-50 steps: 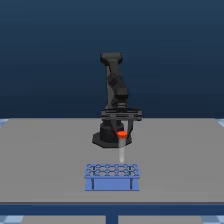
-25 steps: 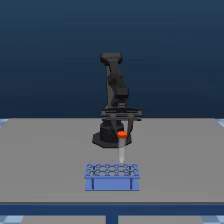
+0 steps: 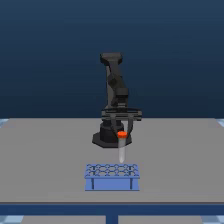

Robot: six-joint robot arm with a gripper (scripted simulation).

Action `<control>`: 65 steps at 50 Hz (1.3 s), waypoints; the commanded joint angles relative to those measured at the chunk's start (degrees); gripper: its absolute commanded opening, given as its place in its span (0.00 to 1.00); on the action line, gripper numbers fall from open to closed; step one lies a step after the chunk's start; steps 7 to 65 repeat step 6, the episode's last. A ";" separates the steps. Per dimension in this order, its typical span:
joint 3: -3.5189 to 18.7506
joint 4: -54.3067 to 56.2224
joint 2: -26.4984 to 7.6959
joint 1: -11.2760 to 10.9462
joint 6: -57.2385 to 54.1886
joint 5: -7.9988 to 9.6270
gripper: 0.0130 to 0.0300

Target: Pick up the centrifuge tube on the rack

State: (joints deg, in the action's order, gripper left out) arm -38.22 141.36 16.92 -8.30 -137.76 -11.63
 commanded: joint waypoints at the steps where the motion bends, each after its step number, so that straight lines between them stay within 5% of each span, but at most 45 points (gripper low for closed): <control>1: 0.04 -0.01 0.03 0.00 0.00 0.06 0.00; 65: 0.04 -0.01 0.03 0.00 0.00 0.06 0.00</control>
